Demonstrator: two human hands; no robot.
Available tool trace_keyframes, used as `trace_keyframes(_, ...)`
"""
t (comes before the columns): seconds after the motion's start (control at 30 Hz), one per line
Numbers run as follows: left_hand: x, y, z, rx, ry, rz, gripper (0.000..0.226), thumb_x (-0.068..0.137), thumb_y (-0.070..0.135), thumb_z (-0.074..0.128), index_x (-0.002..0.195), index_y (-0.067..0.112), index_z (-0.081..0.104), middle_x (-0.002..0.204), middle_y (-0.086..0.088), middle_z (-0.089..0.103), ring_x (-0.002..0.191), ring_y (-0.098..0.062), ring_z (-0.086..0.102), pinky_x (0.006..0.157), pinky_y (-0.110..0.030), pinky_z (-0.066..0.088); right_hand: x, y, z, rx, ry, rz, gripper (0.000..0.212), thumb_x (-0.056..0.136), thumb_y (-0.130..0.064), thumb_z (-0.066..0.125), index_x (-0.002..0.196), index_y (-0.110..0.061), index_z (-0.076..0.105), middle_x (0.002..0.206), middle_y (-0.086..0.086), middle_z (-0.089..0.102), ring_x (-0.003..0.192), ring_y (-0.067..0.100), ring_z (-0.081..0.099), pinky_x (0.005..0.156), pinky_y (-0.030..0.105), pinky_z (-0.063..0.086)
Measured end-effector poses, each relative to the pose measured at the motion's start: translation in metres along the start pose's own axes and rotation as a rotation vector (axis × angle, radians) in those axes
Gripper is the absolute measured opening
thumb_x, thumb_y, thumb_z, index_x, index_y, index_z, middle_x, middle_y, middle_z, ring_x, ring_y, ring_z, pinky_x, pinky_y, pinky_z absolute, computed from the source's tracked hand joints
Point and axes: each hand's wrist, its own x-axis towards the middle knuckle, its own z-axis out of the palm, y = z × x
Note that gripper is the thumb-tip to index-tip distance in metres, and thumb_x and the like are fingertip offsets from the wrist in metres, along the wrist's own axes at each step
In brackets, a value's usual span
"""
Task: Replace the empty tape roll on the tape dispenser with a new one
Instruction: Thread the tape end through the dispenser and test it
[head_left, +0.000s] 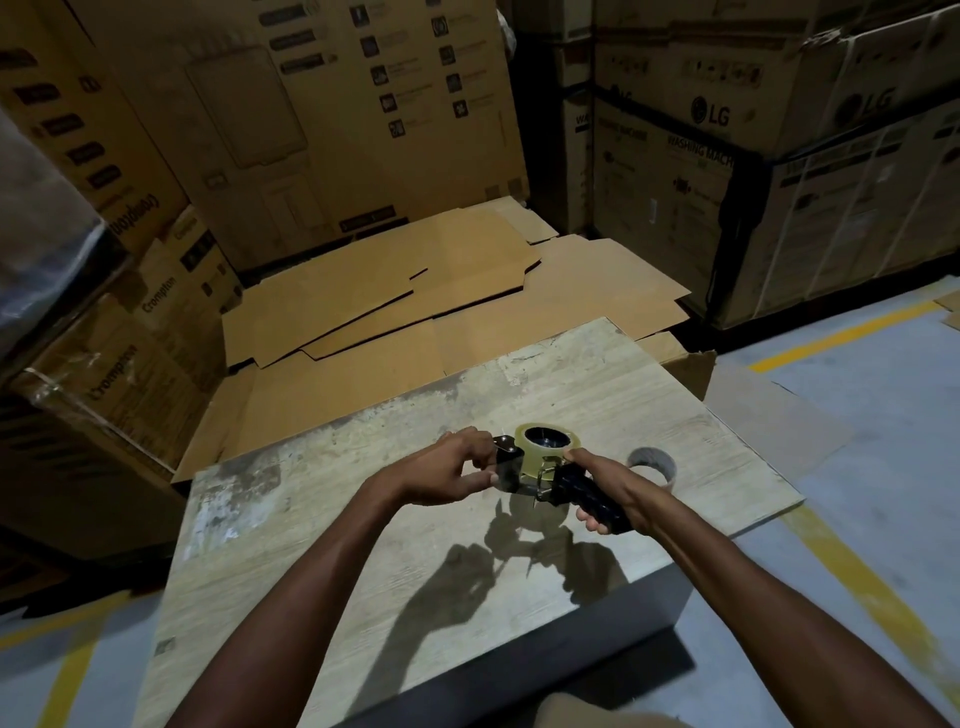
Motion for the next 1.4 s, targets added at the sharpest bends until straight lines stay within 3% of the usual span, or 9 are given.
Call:
trace_keyframes(0.1,-0.01,-0.008,-0.011,-0.026,0.036,-0.029,0.018,0.099,0.031,0.064,0.084,0.024,0.057,0.091,0.008,0.057,0.093,-0.01,0.051,0.083,-0.03,0.047,0.006,0.007,-0.005,0.008,0.017,0.025,0.071,0.102,-0.064,0.04,0.102,0.002,0.065,0.059,0.014,0.06,0.045,0.022,0.053,0.043,0.024,0.043)
trace_keyframes(0.27,-0.016,-0.03,-0.006,0.055,0.035,-0.179,0.017,0.1,0.036,0.062,0.092,0.022,0.062,0.097,0.009,0.059,0.098,-0.011,0.05,0.094,-0.039,0.041,0.008,0.02,-0.012,-0.011,-0.051,0.061,0.07,0.102,-0.064,0.041,0.1,0.003,0.064,0.061,0.016,0.06,0.046,0.022,0.054,0.043,0.026,0.043)
trace_keyframes(0.47,-0.012,-0.044,-0.001,0.017,-0.039,-0.322,0.022,0.1,0.038,0.062,0.094,0.017,0.065,0.097,0.002,0.064,0.091,-0.02,0.06,0.086,-0.05,0.052,0.005,0.026,-0.007,0.067,-0.195,0.068,0.059,0.094,-0.059,0.065,0.1,-0.001,0.063,0.06,0.01,0.059,0.041,0.015,0.053,0.036,0.022,0.048)
trace_keyframes(0.63,-0.013,-0.05,-0.003,-0.042,-0.153,-0.342,0.019,0.1,0.038,0.063,0.093,0.021,0.067,0.101,0.005,0.066,0.093,-0.016,0.062,0.087,-0.045,0.054,0.011,0.037,-0.009,0.032,-0.249,0.094,0.047,0.092,-0.044,0.074,0.102,0.0,0.06,0.059,0.008,0.058,0.038,0.013,0.054,0.035,0.02,0.046)
trace_keyframes(0.83,-0.006,-0.05,0.006,-0.008,-0.233,-0.348,0.014,0.101,0.033,0.062,0.088,0.028,0.063,0.102,0.002,0.067,0.095,-0.02,0.062,0.086,-0.042,0.053,0.019,0.045,-0.009,-0.026,-0.211,0.13,0.048,0.089,-0.051,0.074,0.086,-0.005,0.06,0.056,0.006,0.057,0.037,0.011,0.054,0.035,0.019,0.046)
trace_keyframes(1.1,0.002,-0.059,0.045,0.038,-0.071,-0.391,0.013,0.102,0.025,0.06,0.093,0.016,0.065,0.08,0.015,0.062,0.074,-0.015,0.058,0.07,-0.035,0.048,0.025,0.057,-0.003,-0.121,-0.215,0.173,0.059,0.079,-0.067,0.072,0.085,-0.01,0.059,0.055,0.002,0.059,0.039,0.008,0.055,0.038,0.019,0.047)
trace_keyframes(1.23,0.005,-0.062,0.064,0.023,0.032,-0.429,0.011,0.101,0.024,0.061,0.092,0.019,0.065,0.08,0.016,0.065,0.076,-0.01,0.062,0.069,-0.036,0.051,0.028,0.06,0.0,-0.146,-0.204,0.183,0.061,0.08,-0.07,0.071,0.09,-0.011,0.059,0.057,0.0,0.058,0.042,0.007,0.055,0.04,0.018,0.047)
trace_keyframes(1.33,0.008,-0.061,0.075,-0.028,0.083,-0.462,0.013,0.1,0.024,0.062,0.088,0.02,0.063,0.074,0.018,0.061,0.068,-0.003,0.057,0.059,-0.028,0.042,0.029,0.059,-0.001,-0.173,-0.204,0.179,0.062,0.08,-0.071,0.069,0.092,-0.011,0.058,0.057,-0.001,0.059,0.042,0.007,0.055,0.04,0.019,0.047)
trace_keyframes(1.4,0.011,-0.062,0.081,-0.093,0.076,-0.462,0.015,0.1,0.024,0.064,0.087,0.017,0.063,0.076,0.012,0.063,0.066,-0.009,0.055,0.06,-0.029,0.04,0.028,0.058,-0.003,-0.206,-0.207,0.168,0.064,0.084,-0.072,0.065,0.096,-0.01,0.058,0.057,-0.001,0.059,0.043,0.007,0.056,0.041,0.019,0.048)
